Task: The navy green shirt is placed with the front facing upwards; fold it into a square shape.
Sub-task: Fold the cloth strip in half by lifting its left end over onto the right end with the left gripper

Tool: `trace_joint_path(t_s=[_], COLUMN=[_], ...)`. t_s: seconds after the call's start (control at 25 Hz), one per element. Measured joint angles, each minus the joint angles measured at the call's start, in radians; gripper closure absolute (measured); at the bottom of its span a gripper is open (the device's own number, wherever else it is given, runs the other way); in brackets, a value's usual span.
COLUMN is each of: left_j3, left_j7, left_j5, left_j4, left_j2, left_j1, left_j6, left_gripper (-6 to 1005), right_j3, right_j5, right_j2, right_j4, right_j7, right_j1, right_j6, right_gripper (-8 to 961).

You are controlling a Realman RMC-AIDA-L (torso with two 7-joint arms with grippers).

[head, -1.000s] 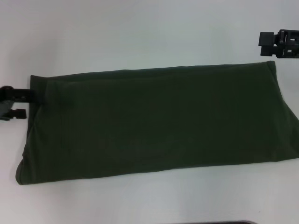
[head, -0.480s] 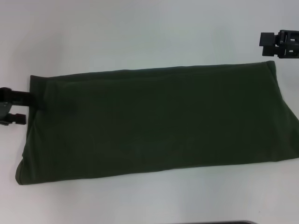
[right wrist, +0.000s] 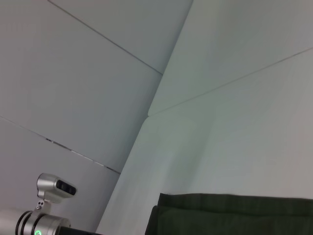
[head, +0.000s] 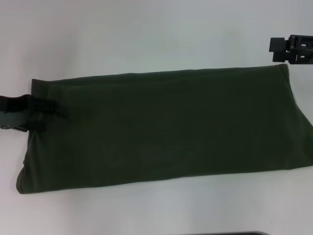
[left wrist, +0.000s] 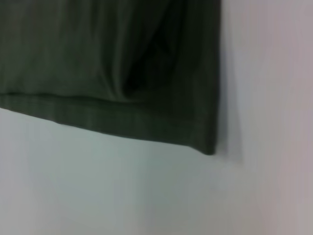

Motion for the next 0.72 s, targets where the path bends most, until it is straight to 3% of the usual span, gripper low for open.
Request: trace_joint_path(t_s=[0.72], left_j3=[0.044], left_j7=[-0.005], left_j5=[0.039], left_j4=[0.028], left_j2=[-0.016], left_j1=[-0.004], left_j6=[-0.079], left_gripper=[101], right_j3=[-0.001], right_j5=[0.0], right_j2=[0.0], right_j4=[0.002], right_j7=[0.012], right_j1=[0.0], right_j6=[-0.001], right_gripper=[39])
